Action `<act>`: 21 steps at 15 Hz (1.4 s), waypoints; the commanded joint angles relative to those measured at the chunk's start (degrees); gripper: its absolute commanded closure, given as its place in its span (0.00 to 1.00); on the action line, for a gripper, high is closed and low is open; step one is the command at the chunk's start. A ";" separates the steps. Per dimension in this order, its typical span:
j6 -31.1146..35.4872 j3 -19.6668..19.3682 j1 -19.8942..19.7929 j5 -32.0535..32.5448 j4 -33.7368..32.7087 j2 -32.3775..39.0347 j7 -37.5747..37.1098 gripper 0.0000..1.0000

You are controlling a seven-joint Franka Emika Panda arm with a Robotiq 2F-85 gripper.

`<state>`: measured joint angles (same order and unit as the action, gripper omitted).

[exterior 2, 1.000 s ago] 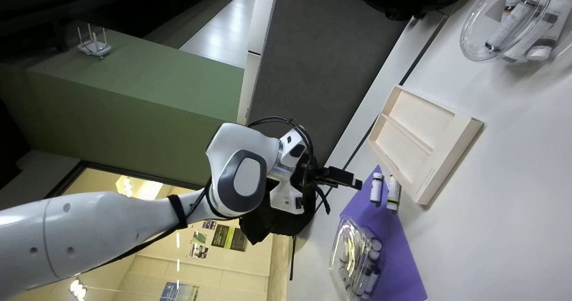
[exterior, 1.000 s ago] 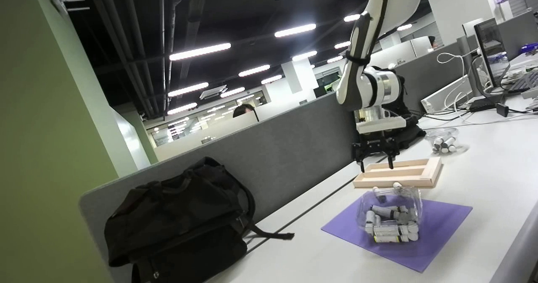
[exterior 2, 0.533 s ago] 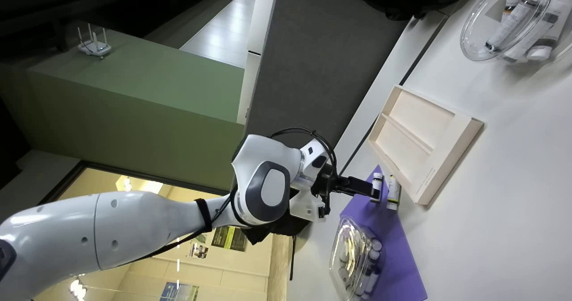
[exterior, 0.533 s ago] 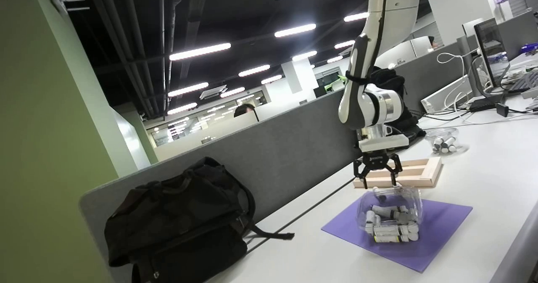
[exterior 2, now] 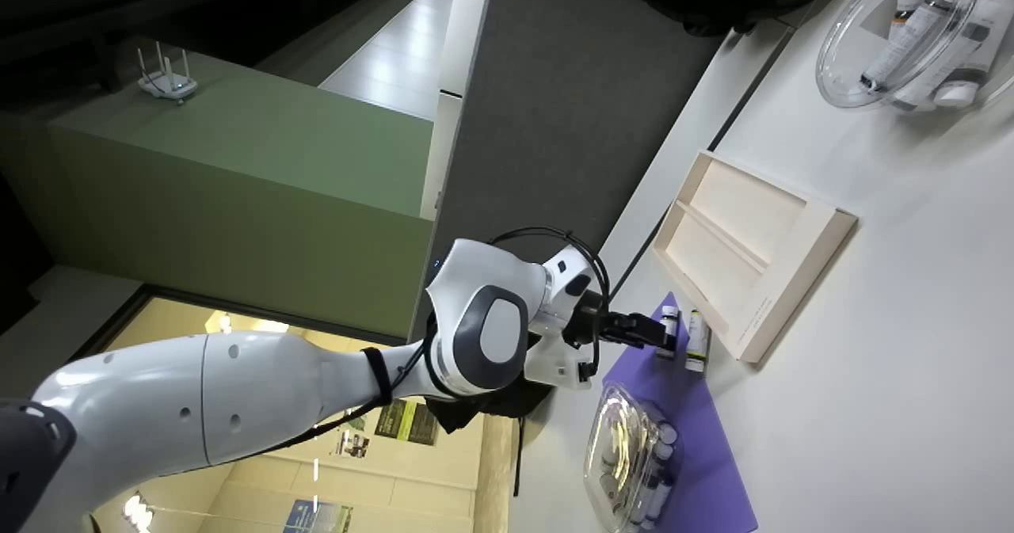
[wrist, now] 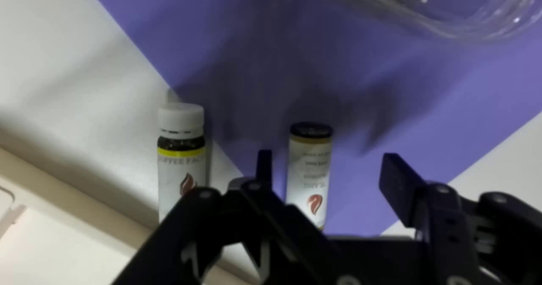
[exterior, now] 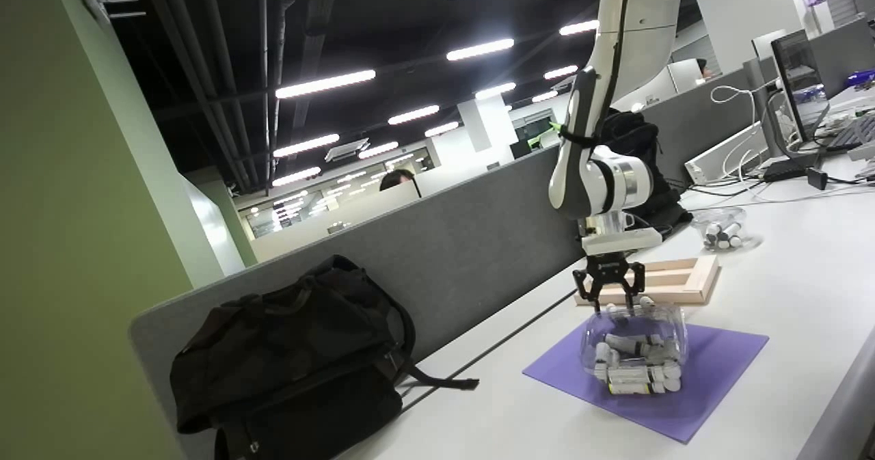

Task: Put a bottle on the tray

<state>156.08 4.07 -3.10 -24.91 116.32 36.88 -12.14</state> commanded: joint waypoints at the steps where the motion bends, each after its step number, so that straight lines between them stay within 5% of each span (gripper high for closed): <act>1: -1.21 0.68 -1.30 -0.01 -2.40 1.39 0.53 0.57; 7: -4.16 0.60 -2.53 -0.02 -2.71 0.31 1.23 0.89; 14: -14.50 -1.73 -5.62 1.75 -1.03 -8.85 5.70 0.89; 21: -23.37 -7.54 -5.87 19.05 -3.81 -10.74 20.73 0.89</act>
<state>136.76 -1.39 -9.81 -12.25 114.09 26.76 6.01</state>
